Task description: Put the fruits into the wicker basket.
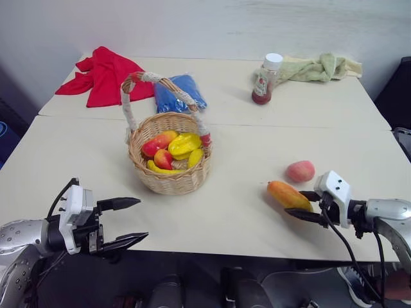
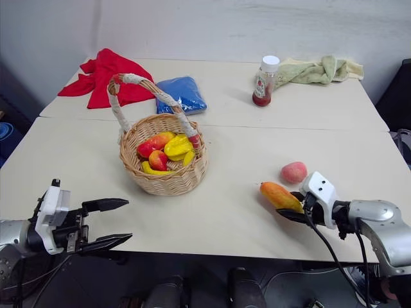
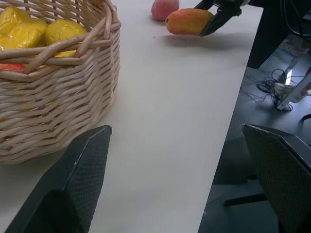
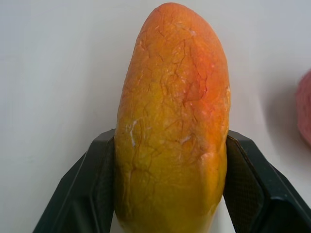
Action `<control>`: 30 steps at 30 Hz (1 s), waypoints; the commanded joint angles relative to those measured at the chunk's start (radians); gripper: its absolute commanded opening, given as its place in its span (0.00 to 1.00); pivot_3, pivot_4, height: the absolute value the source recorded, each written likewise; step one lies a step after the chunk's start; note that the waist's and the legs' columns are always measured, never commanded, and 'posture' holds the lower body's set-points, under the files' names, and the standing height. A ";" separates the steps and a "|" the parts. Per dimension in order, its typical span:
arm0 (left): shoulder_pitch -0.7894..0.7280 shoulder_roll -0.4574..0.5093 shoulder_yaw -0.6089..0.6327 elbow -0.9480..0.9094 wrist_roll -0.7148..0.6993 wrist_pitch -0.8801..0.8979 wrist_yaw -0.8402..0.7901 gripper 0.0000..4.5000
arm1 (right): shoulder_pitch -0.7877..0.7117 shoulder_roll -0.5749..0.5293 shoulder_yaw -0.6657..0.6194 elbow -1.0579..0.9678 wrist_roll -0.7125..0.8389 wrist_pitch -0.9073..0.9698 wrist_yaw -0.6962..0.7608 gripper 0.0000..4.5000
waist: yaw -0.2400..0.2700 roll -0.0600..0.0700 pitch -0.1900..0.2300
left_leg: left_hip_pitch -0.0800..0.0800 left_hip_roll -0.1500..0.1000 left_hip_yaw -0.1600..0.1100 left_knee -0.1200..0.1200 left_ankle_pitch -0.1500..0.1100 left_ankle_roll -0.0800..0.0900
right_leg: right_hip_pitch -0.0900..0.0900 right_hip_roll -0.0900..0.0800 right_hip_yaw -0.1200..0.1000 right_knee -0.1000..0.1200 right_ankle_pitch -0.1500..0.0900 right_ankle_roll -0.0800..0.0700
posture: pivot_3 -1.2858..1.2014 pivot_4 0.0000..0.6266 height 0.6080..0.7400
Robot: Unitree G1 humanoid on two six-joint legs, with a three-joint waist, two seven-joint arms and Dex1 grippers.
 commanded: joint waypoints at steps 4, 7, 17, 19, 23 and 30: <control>0.033 -0.081 0.119 -0.019 -0.128 0.030 0.059 1.00 | -0.253 0.133 0.091 -0.242 0.240 0.149 0.065 0.53 | -0.022 0.000 0.000 | 0.000 0.002 -0.001 0.000 0.000 -0.001 | 0.000 0.000 0.000 0.002 0.000 0.000 | 0.52 0.24 1.00; 0.088 -0.099 0.164 0.020 -0.135 0.043 0.053 1.00 | -0.458 0.280 0.170 -0.270 0.281 0.298 -0.077 0.53 | -0.025 0.000 0.000 | 0.001 0.003 -0.002 0.000 0.001 -0.002 | 0.000 0.000 0.000 0.003 0.000 0.000 | 0.52 0.24 1.00; 0.175 -0.155 0.223 0.021 -0.128 0.015 0.068 1.00 | -0.791 0.636 0.417 -0.056 0.018 0.314 -0.356 0.53 | -0.022 -0.004 -0.002 | -0.012 -0.002 -0.003 0.001 0.001 -0.002 | -0.012 -0.009 -0.002 0.005 -0.001 -0.002 | 0.52 0.24 1.00; 0.179 -0.163 0.225 0.006 -0.134 0.014 0.078 1.00 | -0.808 0.660 0.441 -0.009 -0.056 0.260 -0.388 0.70 | -0.025 -0.004 -0.002 | -0.012 -0.004 -0.002 0.003 0.001 0.000 | -0.012 -0.010 -0.001 0.006 0.000 -0.001 | 0.52 0.24 1.00; 0.179 -0.170 0.221 -0.008 -0.135 0.011 0.083 1.00 | -0.807 0.677 0.444 0.015 -0.107 0.198 -0.378 0.94 | -0.028 -0.004 -0.002 | -0.012 -0.003 -0.002 0.002 0.001 -0.001 | -0.013 -0.009 -0.002 0.006 0.000 -0.001 | 0.52 0.24 1.00; 0.121 -0.161 0.185 -0.027 -0.133 0.000 0.078 1.00 | -0.665 0.636 0.322 -0.160 0.128 0.153 -0.133 1.00 | -0.024 -0.004 -0.002 | -0.012 -0.001 -0.002 0.001 0.001 -0.001 | -0.014 -0.007 -0.003 0.009 0.000 -0.001 | 0.52 0.24 1.00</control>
